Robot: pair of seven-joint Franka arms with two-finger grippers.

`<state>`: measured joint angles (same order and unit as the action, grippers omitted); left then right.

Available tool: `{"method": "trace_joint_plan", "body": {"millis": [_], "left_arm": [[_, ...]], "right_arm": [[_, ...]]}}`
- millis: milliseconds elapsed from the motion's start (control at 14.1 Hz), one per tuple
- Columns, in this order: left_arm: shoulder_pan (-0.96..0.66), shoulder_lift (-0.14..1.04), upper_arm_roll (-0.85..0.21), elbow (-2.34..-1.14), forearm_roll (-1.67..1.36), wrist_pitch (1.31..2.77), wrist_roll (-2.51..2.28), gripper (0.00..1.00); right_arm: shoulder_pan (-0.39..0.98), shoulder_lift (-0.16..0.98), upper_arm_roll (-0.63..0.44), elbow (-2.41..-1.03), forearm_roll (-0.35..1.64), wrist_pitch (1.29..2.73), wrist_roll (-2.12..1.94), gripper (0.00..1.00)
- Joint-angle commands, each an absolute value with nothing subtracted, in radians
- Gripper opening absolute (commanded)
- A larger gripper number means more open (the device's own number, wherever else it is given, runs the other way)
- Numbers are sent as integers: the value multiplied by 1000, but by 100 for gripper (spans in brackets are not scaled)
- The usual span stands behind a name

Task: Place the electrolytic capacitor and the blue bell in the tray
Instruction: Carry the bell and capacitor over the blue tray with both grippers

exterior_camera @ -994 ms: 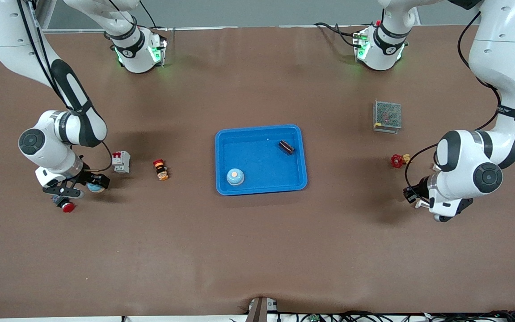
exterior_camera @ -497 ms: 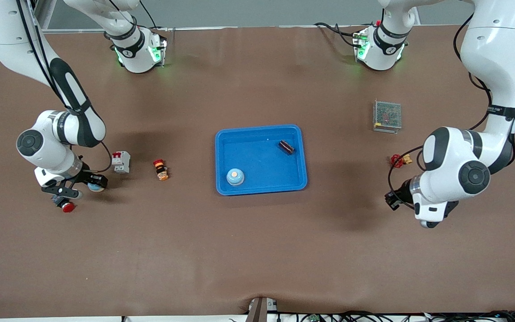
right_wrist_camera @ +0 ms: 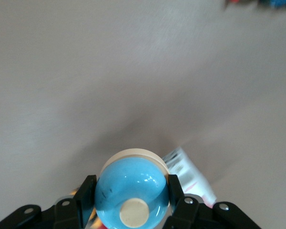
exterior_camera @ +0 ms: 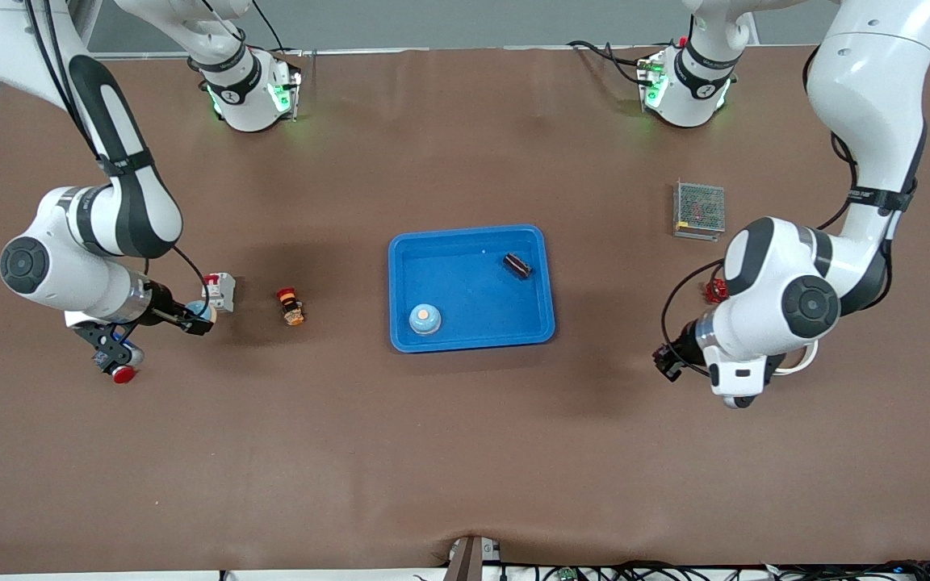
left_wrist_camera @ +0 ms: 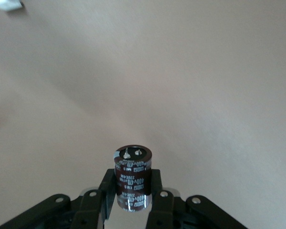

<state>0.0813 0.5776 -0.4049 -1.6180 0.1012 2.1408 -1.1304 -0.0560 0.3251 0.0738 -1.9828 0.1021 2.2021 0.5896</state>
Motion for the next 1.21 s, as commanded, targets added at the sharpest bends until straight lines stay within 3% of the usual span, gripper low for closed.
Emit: {"method": "trace_joint_plan", "body": {"millis": [0, 355, 1136], "left_arm": [[42, 569, -405, -1601, 112, 2120, -1210, 0], [-11, 569, -410, -1594, 120, 2120, -1296, 0], [-55, 581, -408, -1583, 120, 2129, -1376, 0]], "right_arm": [[3, 310, 106, -1947, 117, 2157, 866, 0], [179, 313, 106, -1944, 117, 2186, 1366, 0], [524, 376, 101, -1951, 98, 2359, 1842, 0]]}}
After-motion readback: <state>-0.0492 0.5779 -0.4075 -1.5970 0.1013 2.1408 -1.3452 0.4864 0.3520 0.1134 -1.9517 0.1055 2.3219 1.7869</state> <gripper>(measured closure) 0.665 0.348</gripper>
